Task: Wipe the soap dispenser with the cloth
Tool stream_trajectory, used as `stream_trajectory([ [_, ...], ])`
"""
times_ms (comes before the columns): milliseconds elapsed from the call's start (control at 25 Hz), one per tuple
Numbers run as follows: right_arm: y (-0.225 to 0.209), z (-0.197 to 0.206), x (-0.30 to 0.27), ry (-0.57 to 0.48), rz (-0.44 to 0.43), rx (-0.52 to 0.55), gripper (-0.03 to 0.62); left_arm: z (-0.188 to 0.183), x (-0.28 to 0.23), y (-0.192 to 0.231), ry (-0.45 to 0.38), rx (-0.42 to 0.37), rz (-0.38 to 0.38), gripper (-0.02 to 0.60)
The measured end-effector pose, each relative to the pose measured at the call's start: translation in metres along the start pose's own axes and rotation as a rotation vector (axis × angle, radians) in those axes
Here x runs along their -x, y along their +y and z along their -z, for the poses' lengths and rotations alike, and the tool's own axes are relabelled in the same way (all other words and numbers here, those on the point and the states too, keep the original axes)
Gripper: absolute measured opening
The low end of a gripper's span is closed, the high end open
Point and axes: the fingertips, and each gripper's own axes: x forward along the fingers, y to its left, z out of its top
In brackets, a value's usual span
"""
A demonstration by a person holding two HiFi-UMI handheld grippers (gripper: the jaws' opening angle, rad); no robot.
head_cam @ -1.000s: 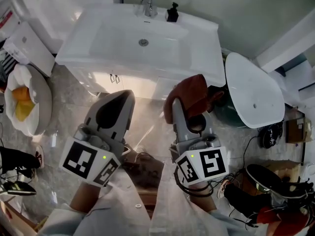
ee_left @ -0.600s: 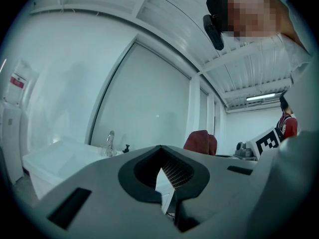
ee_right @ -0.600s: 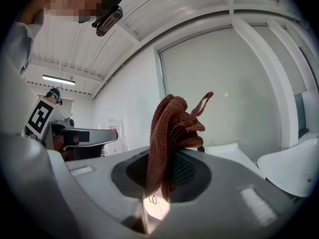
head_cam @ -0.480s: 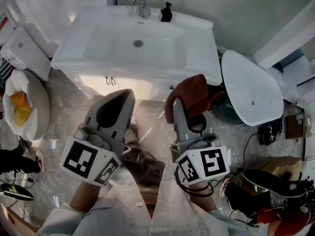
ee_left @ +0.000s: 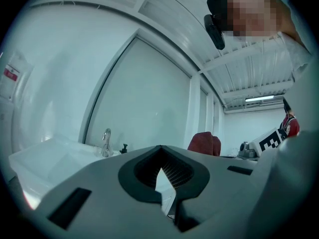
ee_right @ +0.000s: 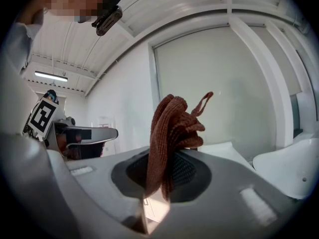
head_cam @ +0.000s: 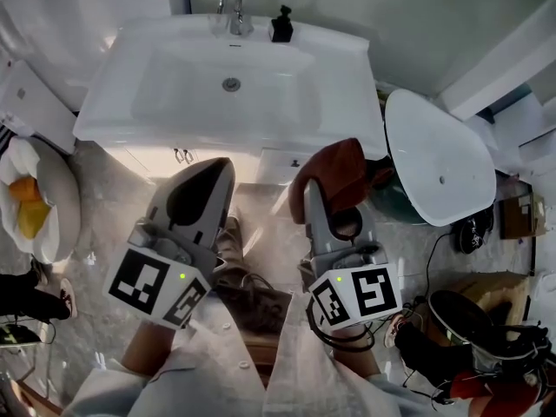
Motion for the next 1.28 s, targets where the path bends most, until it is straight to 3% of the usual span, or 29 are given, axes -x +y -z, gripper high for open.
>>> stream_trajectory([
  [400,-0.034,0.0,-0.084,0.021,0.027,0.012,0.055,0.003,-0.077,0.059,0.009,0.03,0.028,-0.003],
  [1280,-0.07,-0.043,-0.238,0.007,0.038,0.044,0.055,-0.043,-0.192,0.165,-0.01,0.018,0.066,-0.003],
])
